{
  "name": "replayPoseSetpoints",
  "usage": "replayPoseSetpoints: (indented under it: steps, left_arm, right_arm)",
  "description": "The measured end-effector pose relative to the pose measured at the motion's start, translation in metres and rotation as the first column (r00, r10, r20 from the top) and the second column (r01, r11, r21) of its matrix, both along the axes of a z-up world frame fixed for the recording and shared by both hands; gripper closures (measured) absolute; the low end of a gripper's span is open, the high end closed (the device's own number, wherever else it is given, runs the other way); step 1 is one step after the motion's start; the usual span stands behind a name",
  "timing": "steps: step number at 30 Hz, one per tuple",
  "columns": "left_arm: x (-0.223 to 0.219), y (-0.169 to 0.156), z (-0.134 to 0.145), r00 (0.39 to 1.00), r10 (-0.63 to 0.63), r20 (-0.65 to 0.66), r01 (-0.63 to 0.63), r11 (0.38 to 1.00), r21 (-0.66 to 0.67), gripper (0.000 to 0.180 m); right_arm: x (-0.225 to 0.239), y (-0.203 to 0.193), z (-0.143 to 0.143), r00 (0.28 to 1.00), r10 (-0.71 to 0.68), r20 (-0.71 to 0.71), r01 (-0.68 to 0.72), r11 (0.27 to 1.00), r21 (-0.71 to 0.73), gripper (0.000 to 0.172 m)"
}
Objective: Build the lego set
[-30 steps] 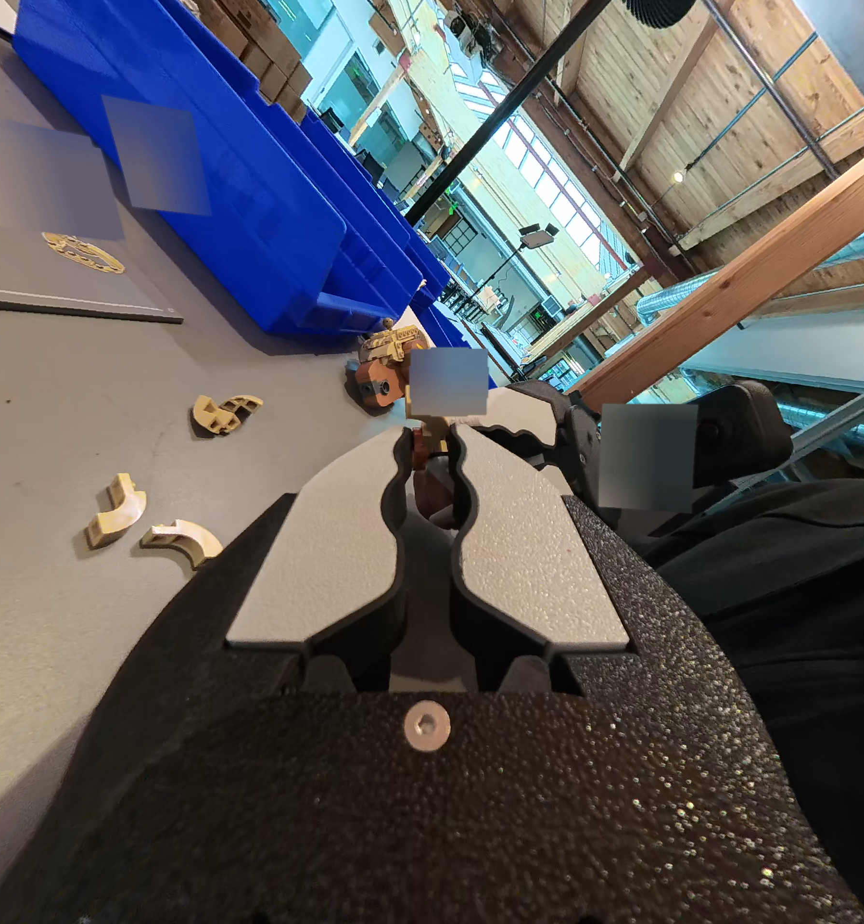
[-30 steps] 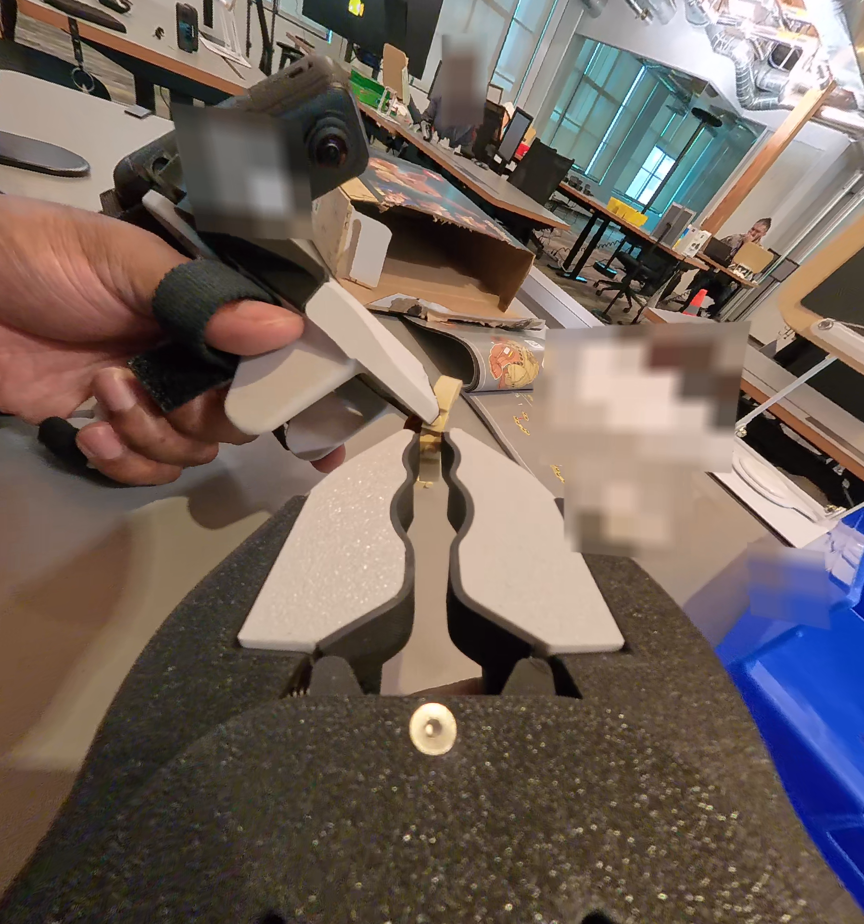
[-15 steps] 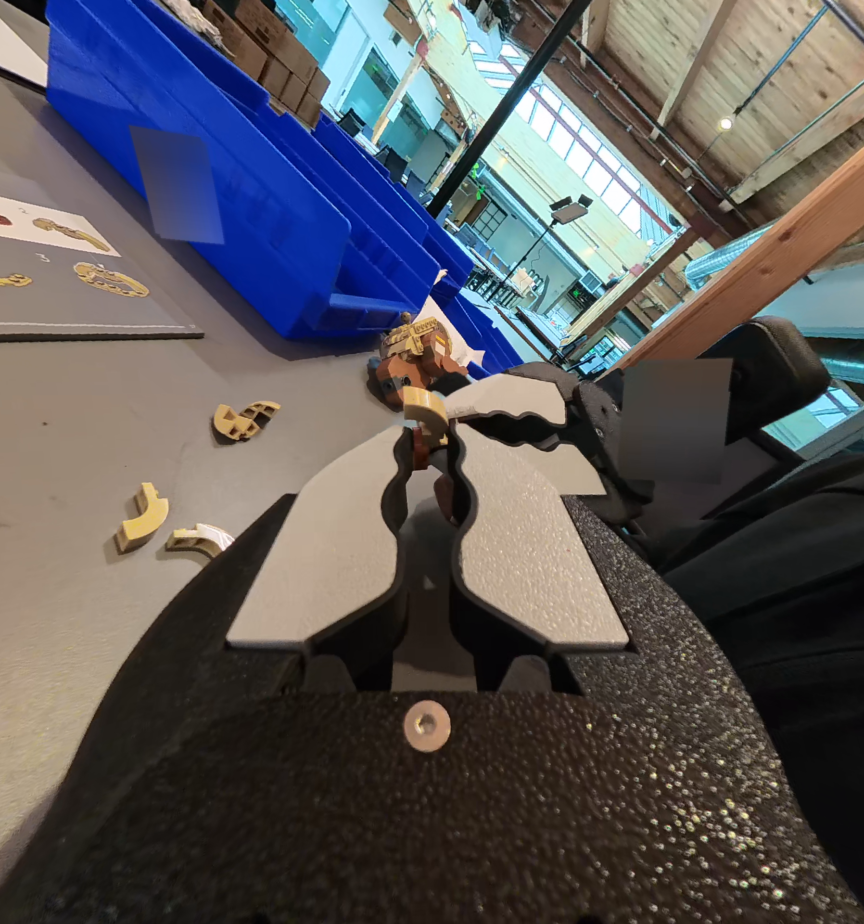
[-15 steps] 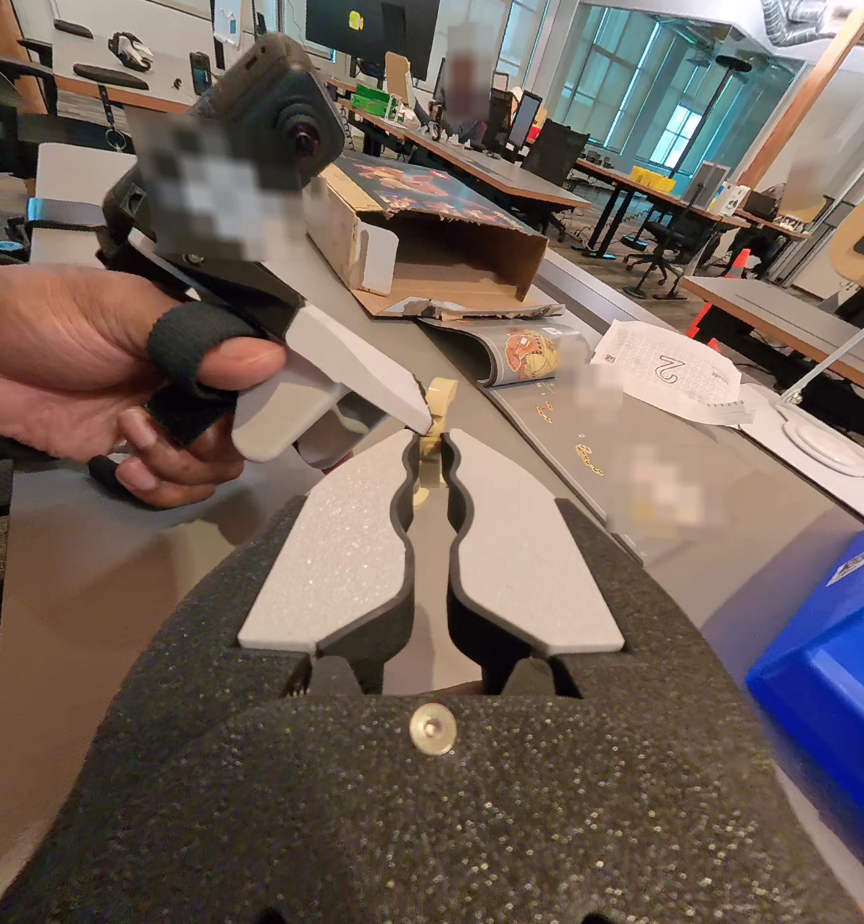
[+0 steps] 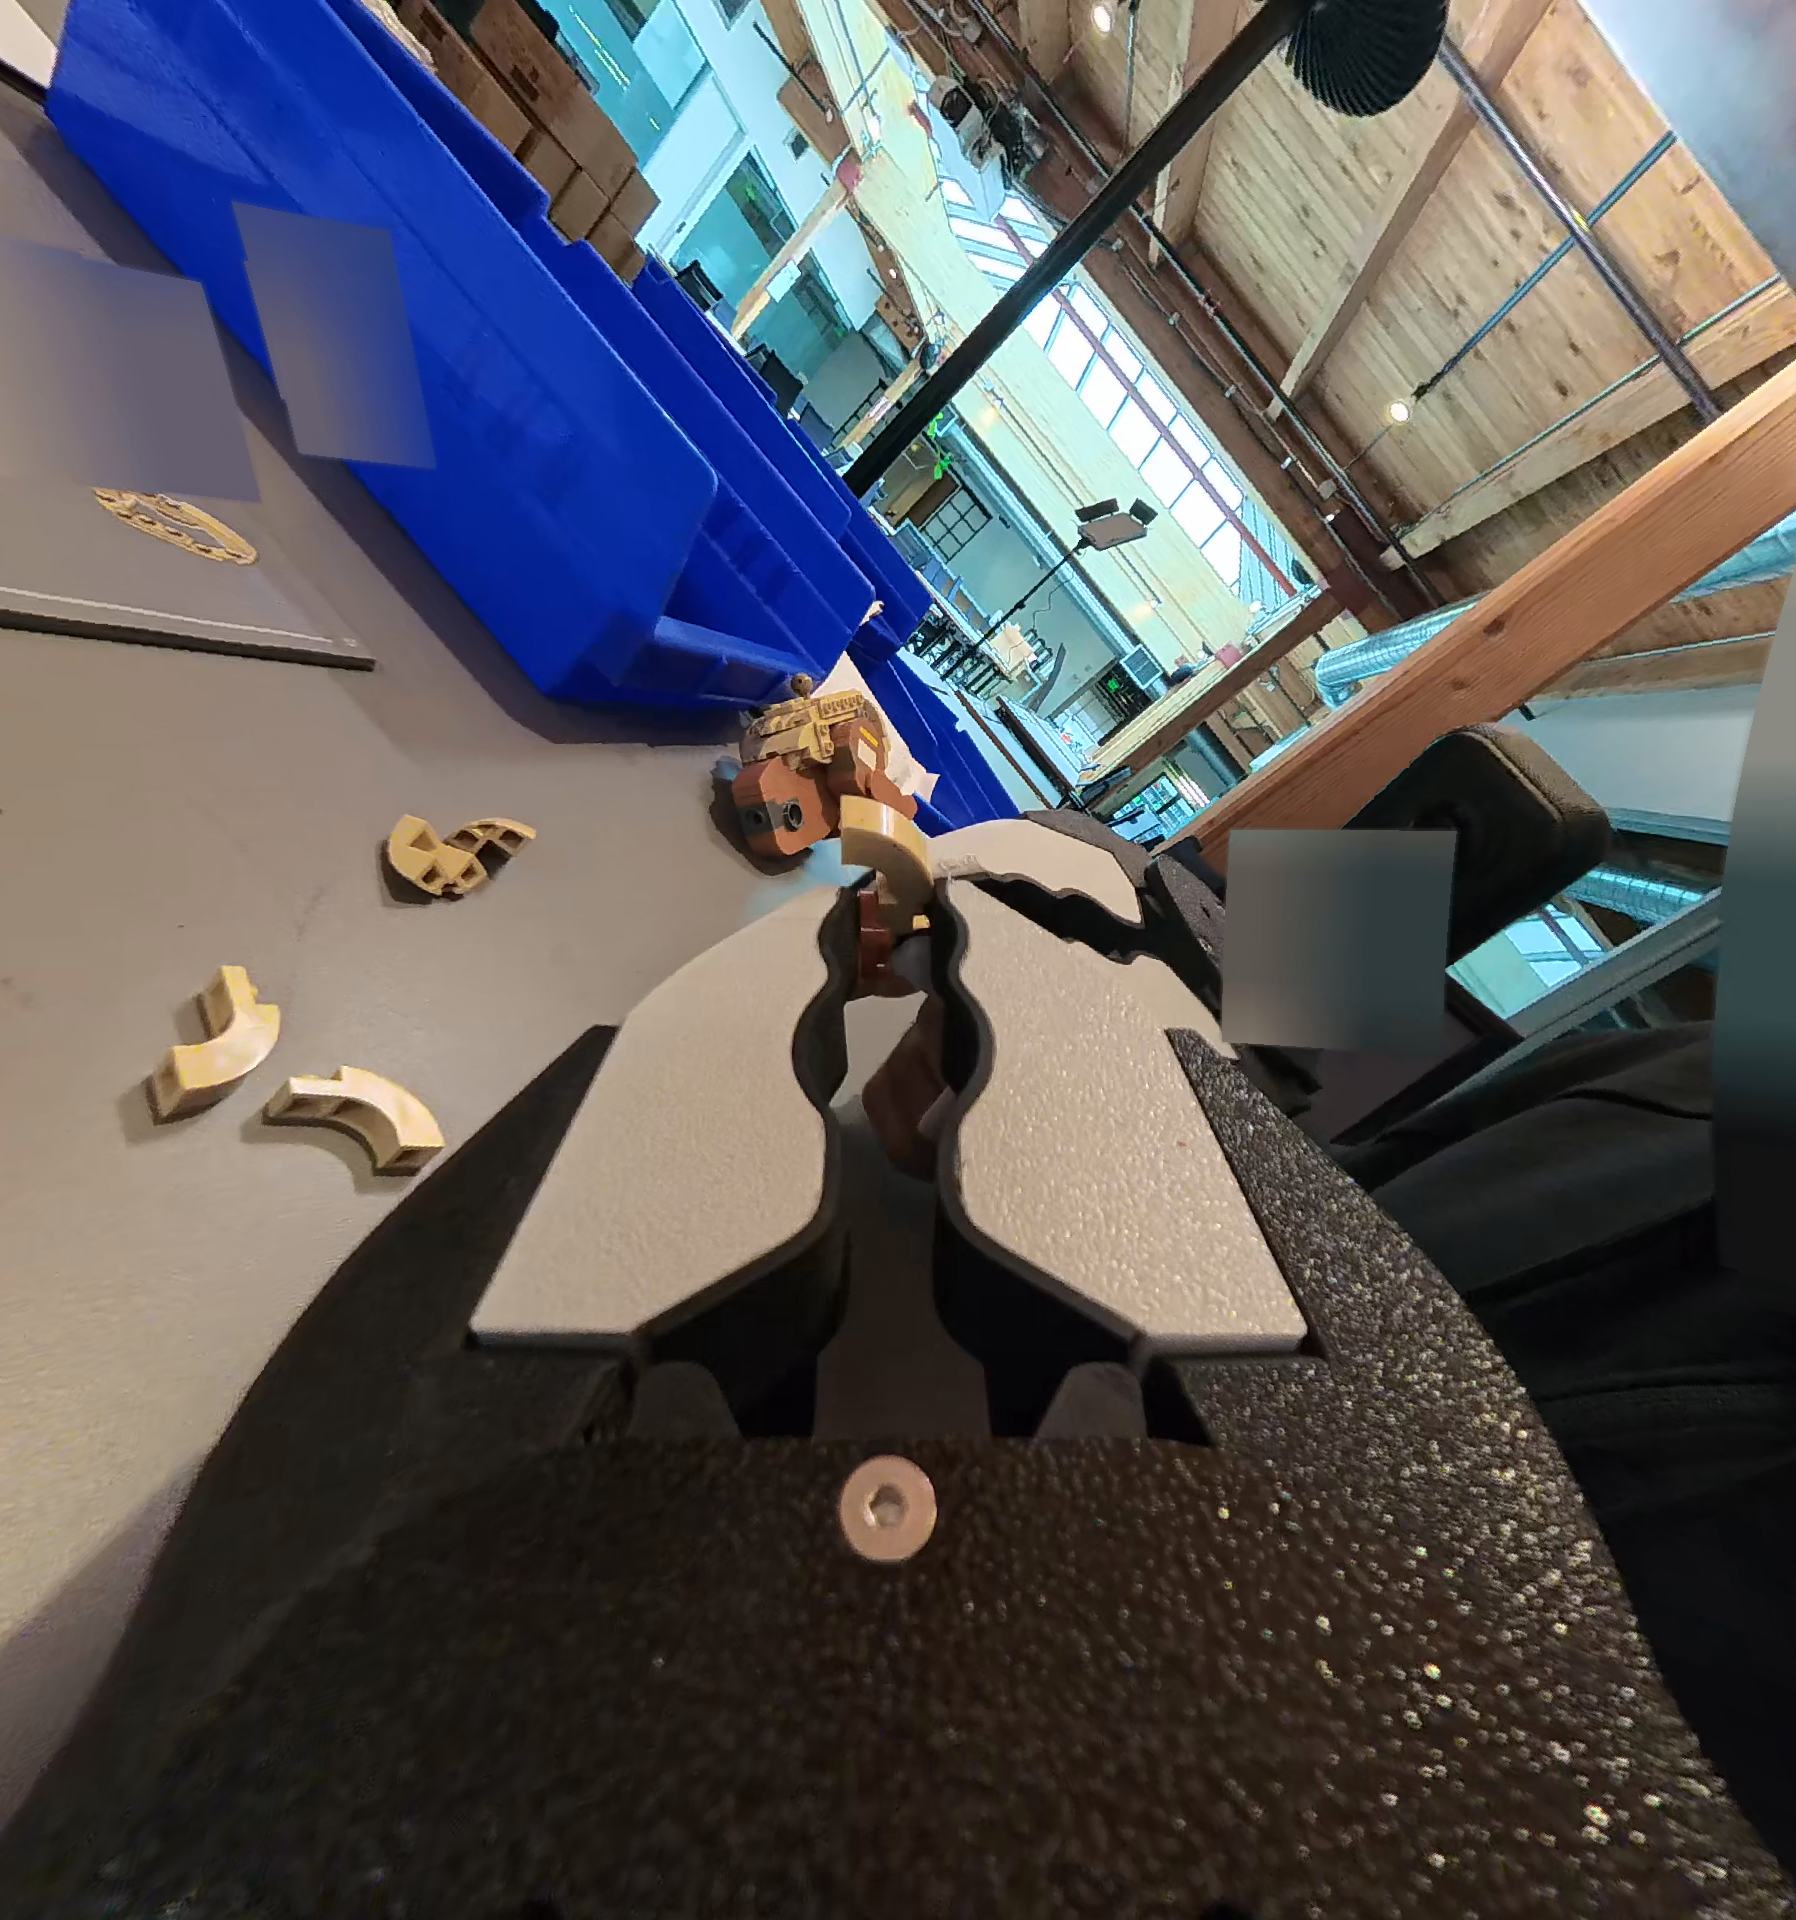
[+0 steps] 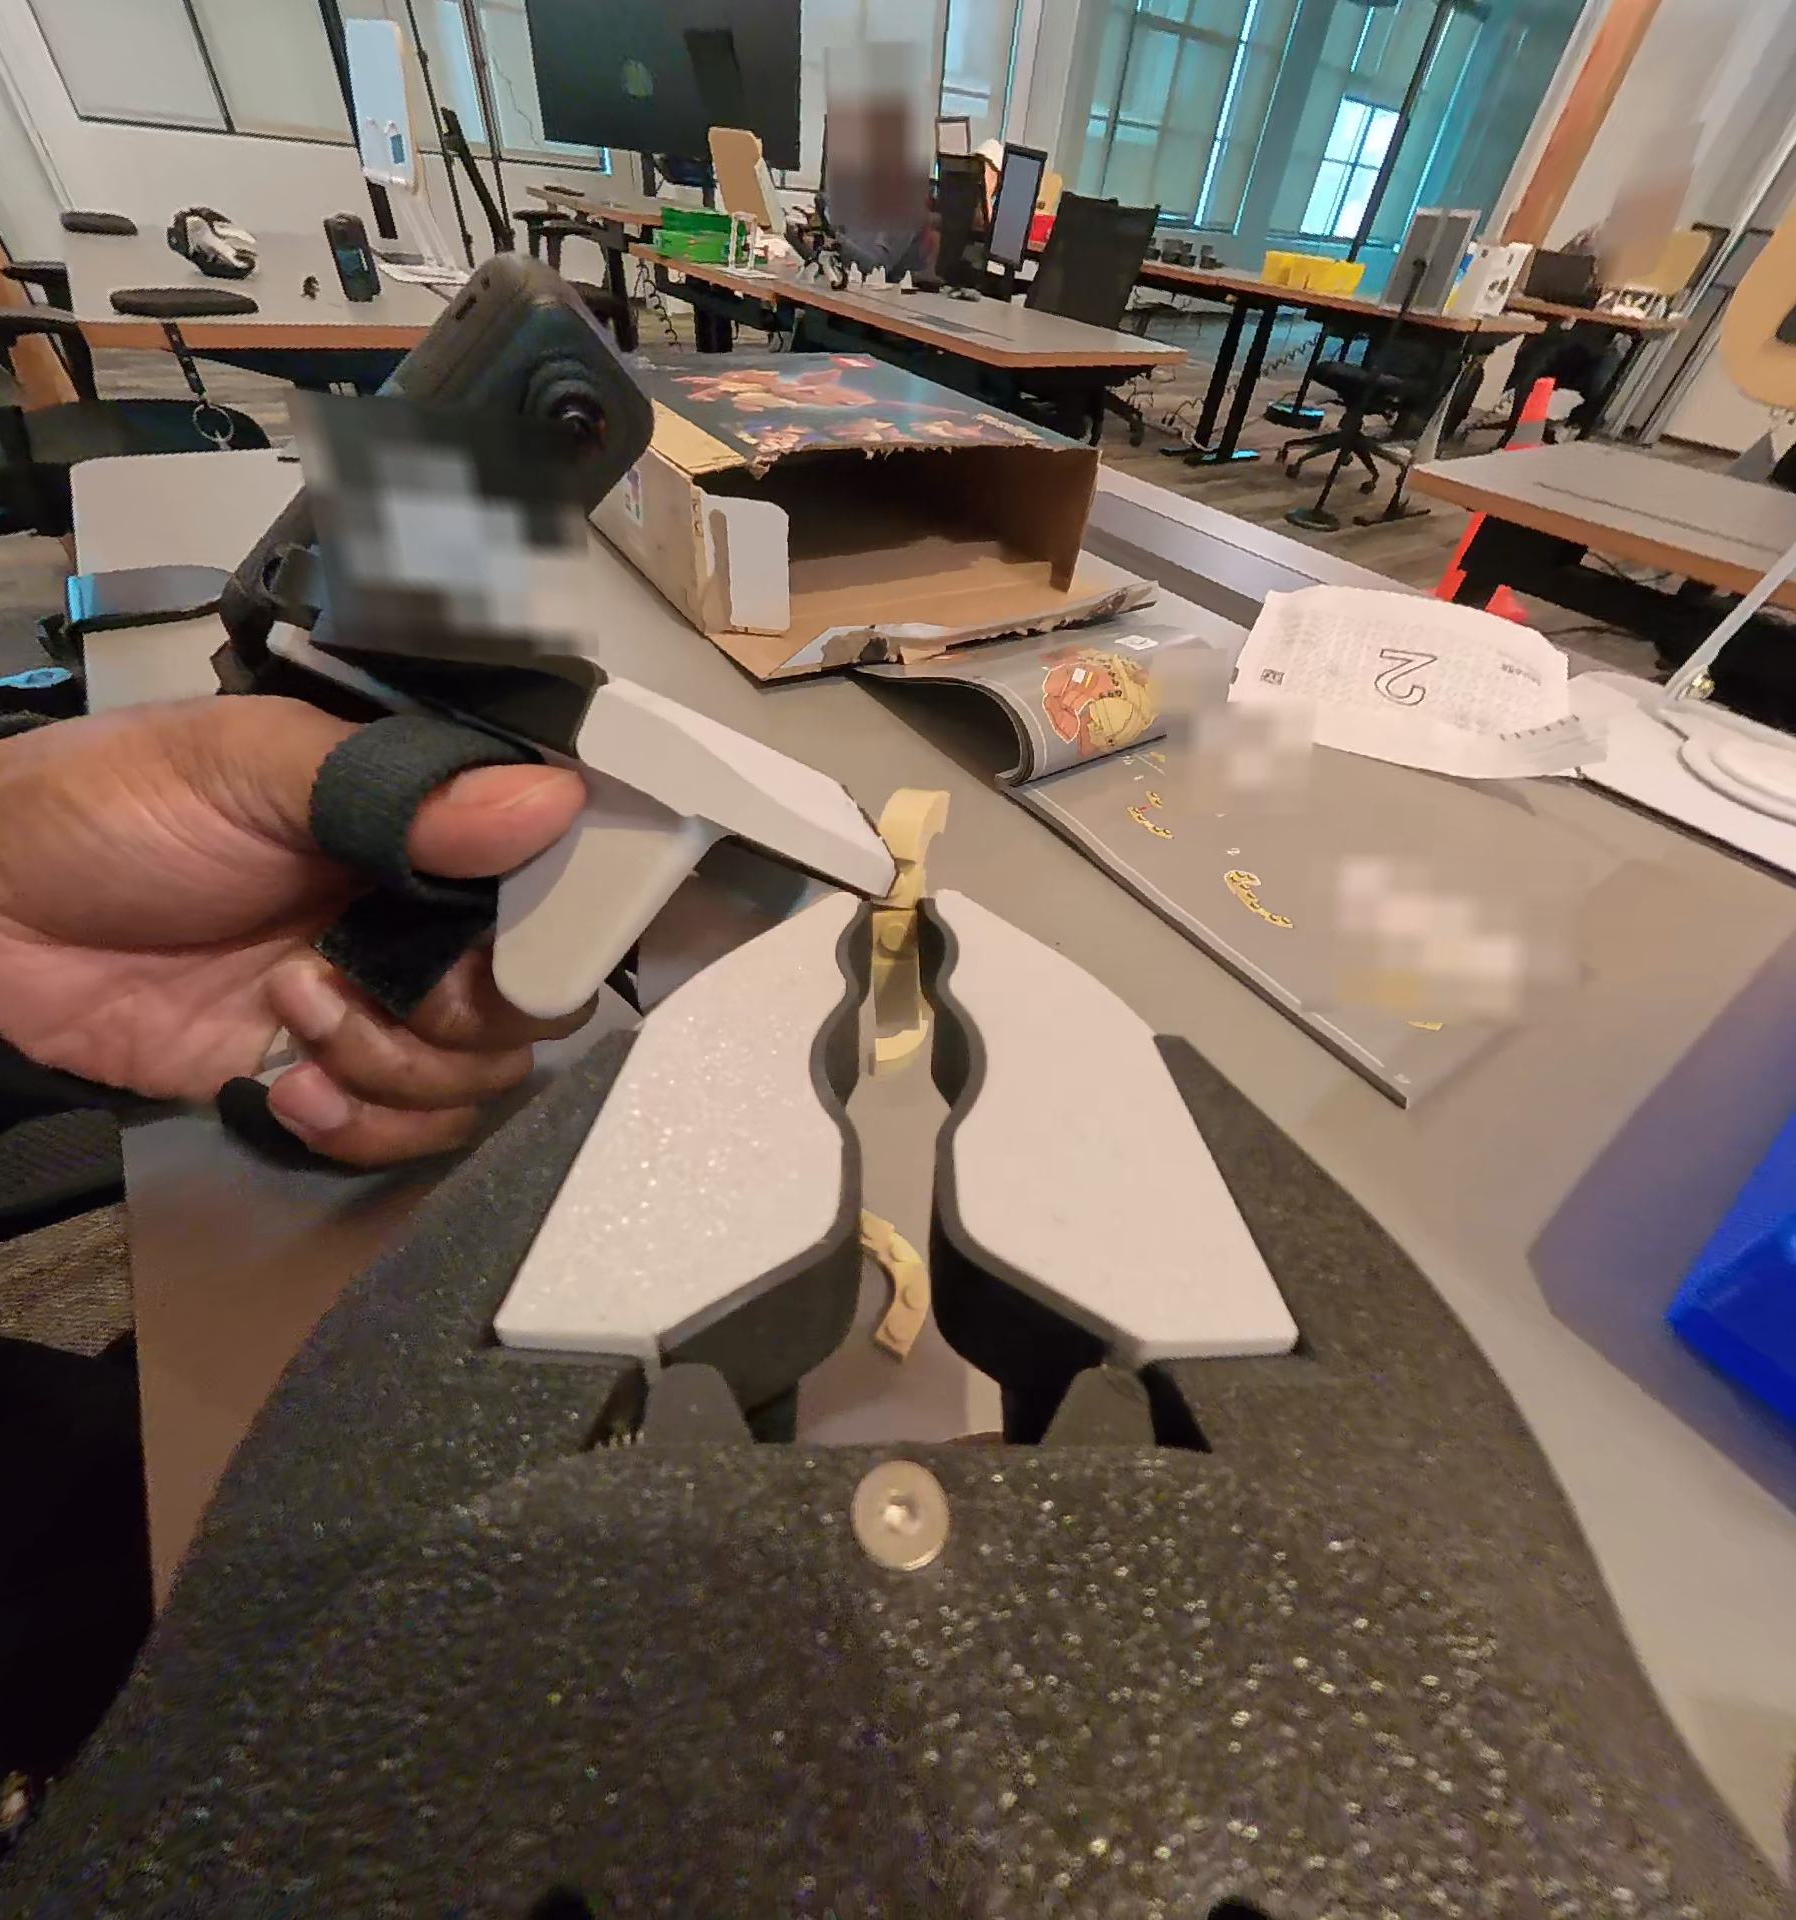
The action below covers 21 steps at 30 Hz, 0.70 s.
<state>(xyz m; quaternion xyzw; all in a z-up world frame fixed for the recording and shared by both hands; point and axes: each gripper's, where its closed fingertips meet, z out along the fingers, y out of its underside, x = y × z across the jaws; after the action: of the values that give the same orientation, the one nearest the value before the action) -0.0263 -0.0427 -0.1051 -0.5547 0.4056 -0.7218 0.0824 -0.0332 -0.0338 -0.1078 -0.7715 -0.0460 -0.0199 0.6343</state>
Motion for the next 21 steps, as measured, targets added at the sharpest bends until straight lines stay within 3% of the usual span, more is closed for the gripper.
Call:
replayPoseSetpoints:
  steps: [7,12,21]
  left_arm:
    - [0.0011,0.0004,-0.0015,1.000,0.004,-0.028,-0.008,0.992,-0.129,0.168]
    - [0.0021,0.0011,-0.0027,0.999,0.004,-0.046,-0.016,0.967,-0.256,0.168]
    - [0.0022,-0.0001,-0.0066,0.997,-0.035,-0.073,0.007,0.935,-0.355,0.168]
  right_arm:
    - [0.0007,0.0000,-0.0016,0.994,-0.032,-0.105,0.031,0.999,-0.011,0.164]
    - [0.0015,0.0003,-0.0032,0.992,-0.067,-0.102,0.066,0.998,-0.013,0.164]
    - [0.0017,-0.0006,-0.0070,0.985,-0.054,-0.162,0.053,0.999,-0.009,0.164]
